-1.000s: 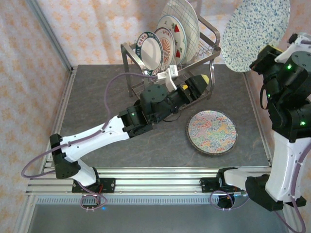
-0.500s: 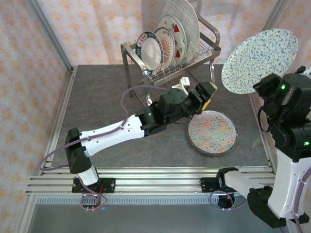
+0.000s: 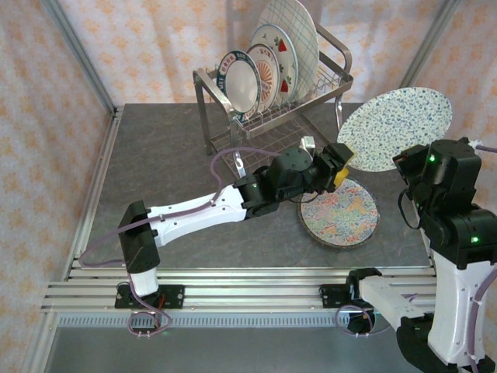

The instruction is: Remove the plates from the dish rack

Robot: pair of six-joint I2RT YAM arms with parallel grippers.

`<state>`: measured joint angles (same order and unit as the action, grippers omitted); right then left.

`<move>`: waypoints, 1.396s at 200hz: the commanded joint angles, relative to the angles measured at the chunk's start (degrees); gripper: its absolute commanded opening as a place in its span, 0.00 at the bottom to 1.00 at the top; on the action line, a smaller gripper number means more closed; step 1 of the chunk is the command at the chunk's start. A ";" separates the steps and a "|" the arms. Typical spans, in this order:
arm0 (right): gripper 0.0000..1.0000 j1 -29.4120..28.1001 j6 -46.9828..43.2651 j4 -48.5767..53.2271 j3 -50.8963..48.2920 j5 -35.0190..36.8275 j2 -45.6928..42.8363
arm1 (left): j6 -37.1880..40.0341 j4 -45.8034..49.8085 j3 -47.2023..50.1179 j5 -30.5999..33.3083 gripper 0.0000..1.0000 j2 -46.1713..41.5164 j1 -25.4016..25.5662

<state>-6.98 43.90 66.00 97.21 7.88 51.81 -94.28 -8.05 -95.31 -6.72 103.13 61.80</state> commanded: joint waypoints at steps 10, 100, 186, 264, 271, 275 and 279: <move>0.00 0.04 5.65 -4.09 -2.15 -1.81 -2.09 | -2.34 -4.67 0.03 -0.44 0.58 1.06 0.19; 0.00 0.08 12.26 -5.06 -6.41 -4.51 -3.59 | -3.62 -5.29 2.63 0.72 0.42 0.76 -0.08; 0.00 0.08 15.31 -4.74 -10.02 -5.17 -5.48 | -4.54 -5.89 5.34 1.54 0.07 -0.39 -0.35; 0.28 0.08 15.97 -0.60 -11.18 -4.11 -6.24 | -4.92 -9.12 8.16 2.85 0.00 -1.96 -0.86; 0.37 0.04 16.04 0.67 -10.72 -3.81 -5.87 | -4.55 -9.25 8.34 2.85 0.00 -2.21 -0.94; 0.43 0.04 16.05 1.41 -10.30 -3.56 -5.58 | -4.24 -9.31 8.45 2.81 0.00 -2.35 -1.02; 0.47 0.04 16.00 2.36 -9.81 -3.34 -5.26 | -3.89 -9.35 8.55 2.72 0.00 -2.45 -1.07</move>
<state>-6.96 59.48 65.60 85.71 2.37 46.26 -101.47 -16.05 -87.85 -5.67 102.98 61.45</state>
